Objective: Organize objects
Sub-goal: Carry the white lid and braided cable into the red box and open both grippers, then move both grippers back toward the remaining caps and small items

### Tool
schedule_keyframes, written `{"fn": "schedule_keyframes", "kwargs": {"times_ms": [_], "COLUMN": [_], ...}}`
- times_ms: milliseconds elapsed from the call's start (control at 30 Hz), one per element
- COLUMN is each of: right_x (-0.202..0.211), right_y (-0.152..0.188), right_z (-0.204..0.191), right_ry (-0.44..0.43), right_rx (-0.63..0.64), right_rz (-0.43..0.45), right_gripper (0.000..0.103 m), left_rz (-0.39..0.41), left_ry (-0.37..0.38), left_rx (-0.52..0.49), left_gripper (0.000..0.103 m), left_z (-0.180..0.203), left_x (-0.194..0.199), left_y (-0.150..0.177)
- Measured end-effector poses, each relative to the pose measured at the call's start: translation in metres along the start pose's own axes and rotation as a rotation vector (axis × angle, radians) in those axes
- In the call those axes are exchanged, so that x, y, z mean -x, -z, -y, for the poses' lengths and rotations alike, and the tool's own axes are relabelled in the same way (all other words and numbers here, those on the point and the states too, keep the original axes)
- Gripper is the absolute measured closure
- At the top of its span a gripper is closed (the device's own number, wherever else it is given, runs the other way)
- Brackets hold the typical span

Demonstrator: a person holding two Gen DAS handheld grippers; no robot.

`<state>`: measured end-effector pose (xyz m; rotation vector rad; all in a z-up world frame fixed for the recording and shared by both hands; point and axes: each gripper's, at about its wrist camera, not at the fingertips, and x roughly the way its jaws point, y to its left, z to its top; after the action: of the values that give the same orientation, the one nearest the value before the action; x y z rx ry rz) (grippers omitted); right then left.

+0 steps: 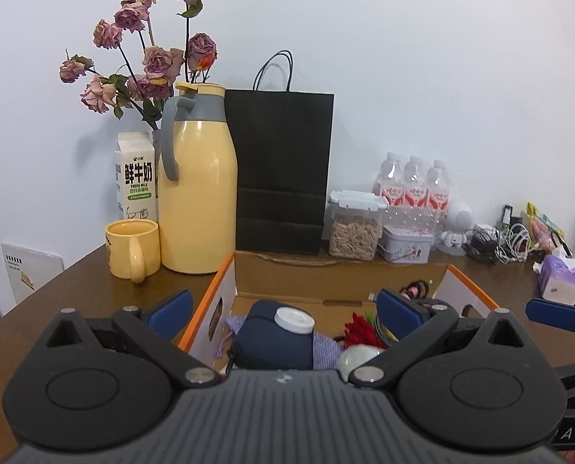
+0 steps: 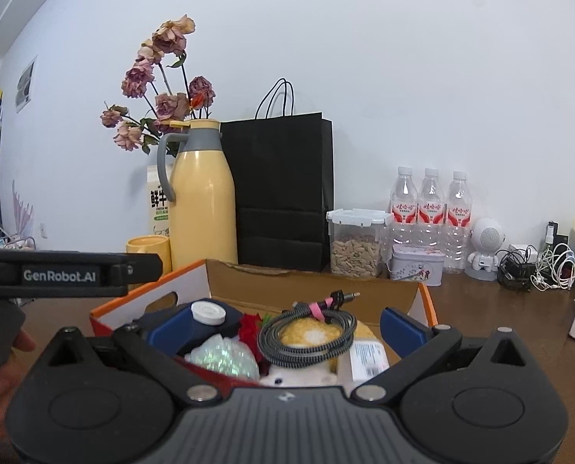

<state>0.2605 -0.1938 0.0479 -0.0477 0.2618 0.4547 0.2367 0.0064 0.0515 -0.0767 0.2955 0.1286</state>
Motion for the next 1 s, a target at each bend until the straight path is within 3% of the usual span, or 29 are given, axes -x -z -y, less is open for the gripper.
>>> {"fn": "schedule_keyframes", "kwargs": {"times_ms": [1000], "right_x": [0.036], "right_y": [0.043], "right_z": [-0.023], "right_ry": [-0.014], "right_rx": [0.037], "right_rz": [-0.148], "right_gripper": [0.000], "left_rz": [-0.153], "left_ry": [-0.035], "left_rx": [-0.033], "left_gripper": [0.000], "left_z": [-0.033], "left_x": [0.047], "left_y": [0.031]}}
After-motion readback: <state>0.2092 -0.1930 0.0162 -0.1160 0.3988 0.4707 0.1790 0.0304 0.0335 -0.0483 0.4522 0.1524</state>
